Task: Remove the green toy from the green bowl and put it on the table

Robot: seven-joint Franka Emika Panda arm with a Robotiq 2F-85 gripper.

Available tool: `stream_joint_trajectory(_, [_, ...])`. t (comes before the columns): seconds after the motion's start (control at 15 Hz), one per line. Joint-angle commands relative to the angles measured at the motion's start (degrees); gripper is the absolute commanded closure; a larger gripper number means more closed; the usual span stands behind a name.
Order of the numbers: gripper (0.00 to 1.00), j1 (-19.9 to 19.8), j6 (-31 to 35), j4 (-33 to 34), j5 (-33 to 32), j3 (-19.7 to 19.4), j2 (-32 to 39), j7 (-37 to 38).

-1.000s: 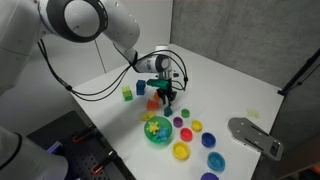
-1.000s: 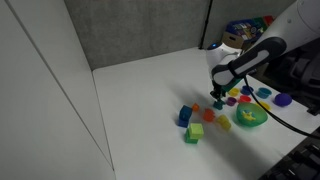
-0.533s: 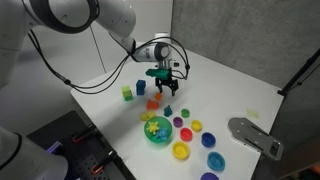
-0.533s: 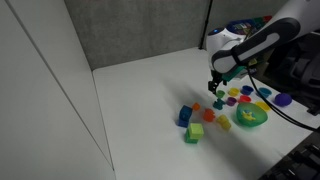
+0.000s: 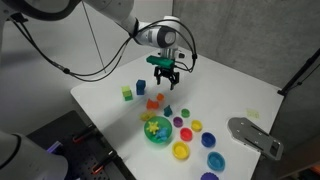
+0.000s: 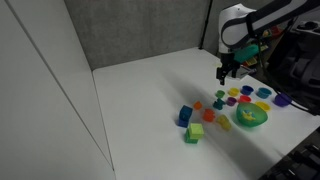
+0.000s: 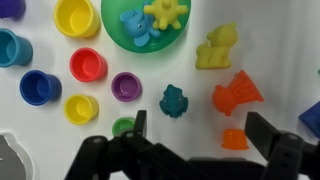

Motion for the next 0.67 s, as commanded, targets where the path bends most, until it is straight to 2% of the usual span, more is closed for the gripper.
stream_joint_trajectory(0.0, [0.0,-3.7,-3.5,-4.5,4.0,1.4,-7.1,-4.8])
stream_joint_trajectory(0.33, [0.0,-6.5,-10.8,-9.6,6.3,0.6,-17.4,-9.6])
stream_joint_trajectory(0.6, [0.0,-7.8,-15.1,-14.6,4.9,-0.6,-26.8,-12.9])
